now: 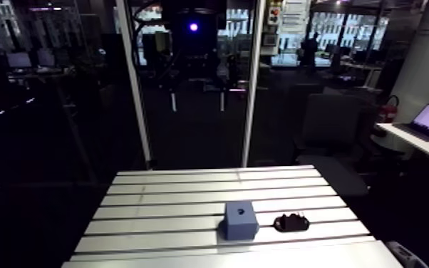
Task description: Pick up the M10 bolt and insert it into the hex recess until seated.
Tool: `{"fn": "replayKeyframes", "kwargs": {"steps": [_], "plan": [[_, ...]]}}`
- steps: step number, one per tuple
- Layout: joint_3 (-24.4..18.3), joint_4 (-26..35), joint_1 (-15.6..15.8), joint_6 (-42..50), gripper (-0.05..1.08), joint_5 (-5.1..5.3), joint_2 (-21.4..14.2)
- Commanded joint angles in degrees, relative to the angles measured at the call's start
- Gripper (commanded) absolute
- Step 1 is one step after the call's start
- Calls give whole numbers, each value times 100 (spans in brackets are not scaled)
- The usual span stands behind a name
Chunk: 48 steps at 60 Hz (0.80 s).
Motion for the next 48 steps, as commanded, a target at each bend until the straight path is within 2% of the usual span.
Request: {"fn": "replayKeyframes", "kwargs": {"steps": [1,34,40,46,48], "plan": [[1,-2,2,0,0,9,5],[0,-19,11,0,0,0,23],[2,-11,11,0,1,42,30],[25,-9,11,0,1,28,31],[52,-18,3,-8,1,-29,15]]}}
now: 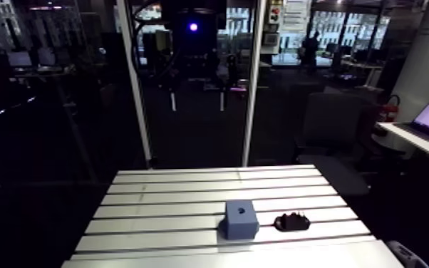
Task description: Pick up the M10 bolt and insert it into the hex recess until seated.
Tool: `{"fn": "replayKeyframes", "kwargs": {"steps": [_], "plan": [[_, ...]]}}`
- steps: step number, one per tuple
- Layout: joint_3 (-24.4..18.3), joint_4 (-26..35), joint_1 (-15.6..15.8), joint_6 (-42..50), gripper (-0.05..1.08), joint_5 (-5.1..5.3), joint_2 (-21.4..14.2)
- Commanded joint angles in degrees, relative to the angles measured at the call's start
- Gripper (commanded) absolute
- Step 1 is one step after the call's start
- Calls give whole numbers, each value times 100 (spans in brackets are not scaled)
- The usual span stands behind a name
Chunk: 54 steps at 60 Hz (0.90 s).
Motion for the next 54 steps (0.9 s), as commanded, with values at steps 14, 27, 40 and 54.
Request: {"fn": "replayKeyframes", "kwargs": {"steps": [14,27,40,54], "plan": [[76,-242,-286,-129,1,-56,-29],[745,-1438,-1266,-1492,1,-167,-171],[1203,-1818,-1894,-2042,1,-49,-285],[1577,-2602,-2018,-2197,1,-56,-250]]}}
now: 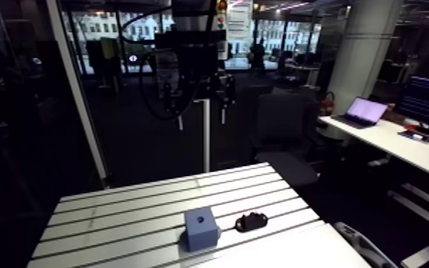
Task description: Pick up the M10 bolt and insert it into the hex recess until seated.
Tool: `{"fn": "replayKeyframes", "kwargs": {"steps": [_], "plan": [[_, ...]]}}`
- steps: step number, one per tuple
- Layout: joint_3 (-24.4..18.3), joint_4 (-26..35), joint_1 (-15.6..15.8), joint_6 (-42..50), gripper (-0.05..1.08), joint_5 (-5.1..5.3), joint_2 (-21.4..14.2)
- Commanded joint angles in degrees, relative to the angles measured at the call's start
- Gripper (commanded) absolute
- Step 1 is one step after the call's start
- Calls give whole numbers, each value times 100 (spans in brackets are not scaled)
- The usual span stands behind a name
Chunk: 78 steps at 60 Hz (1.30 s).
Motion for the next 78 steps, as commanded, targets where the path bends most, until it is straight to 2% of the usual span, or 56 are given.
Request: {"fn": "replayKeyframes", "kwargs": {"steps": [1,10,18,24,26,29,31,34,35,36,37,38,39,40,41,45,55,78], "plan": [[752,-1197,-670,-707,1,26,-46],[824,-1227,-738,-970,1,33,-10],[910,-1495,-885,-1130,1,58,6],[990,-1636,-957,-1155,1,118,35],[1058,-1650,-1001,-1155,1,184,35],[1094,-1650,-1020,-1155,1,228,35],[1132,-1650,-1101,-1155,1,332,35],[1157,-1657,-1155,-1163,1,384,35],[1168,-1659,-1200,-1164,1,445,35],[1168,-1659,-1200,-1164,1,445,35],[1185,-1674,-1252,-1164,1,536,35],[1185,-1674,-1252,-1164,1,536,35],[1202,-1713,-1312,-1172,1,617,35],[1202,-1713,-1312,-1172,1,617,35],[1220,-1757,-1366,-1180,1,681,35],[1287,-1844,-1456,-1236,1,750,51],[1431,-1991,-1575,-1437,1,754,144],[1539,-2245,-1594,-1479,4,720,514]]}}
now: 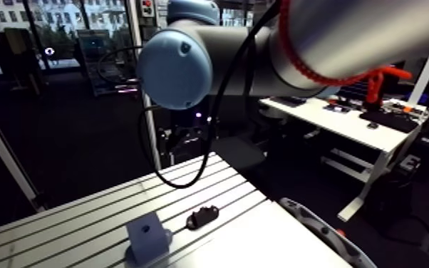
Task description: Pick up the M10 bolt and insert it into the hex recess until seated.
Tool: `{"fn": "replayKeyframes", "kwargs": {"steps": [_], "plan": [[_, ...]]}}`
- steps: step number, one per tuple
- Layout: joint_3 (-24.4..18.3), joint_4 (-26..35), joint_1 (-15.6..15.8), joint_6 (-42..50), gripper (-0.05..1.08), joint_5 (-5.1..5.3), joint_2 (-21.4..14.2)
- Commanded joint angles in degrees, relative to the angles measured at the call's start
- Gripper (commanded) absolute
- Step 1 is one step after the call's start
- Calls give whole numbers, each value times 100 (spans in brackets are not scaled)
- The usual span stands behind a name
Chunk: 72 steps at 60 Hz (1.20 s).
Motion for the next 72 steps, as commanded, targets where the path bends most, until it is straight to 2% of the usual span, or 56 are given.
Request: {"fn": "replayKeyframes", "kwargs": {"steps": [1,19,36,56,72], "plan": [[32,-108,-18,-35,4,-15,209],[91,-264,-37,-18,14,-66,380],[266,-640,-37,-27,22,-321,535],[408,-717,-125,-204,31,-334,575],[436,-717,-161,-228,32,-333,627]]}}
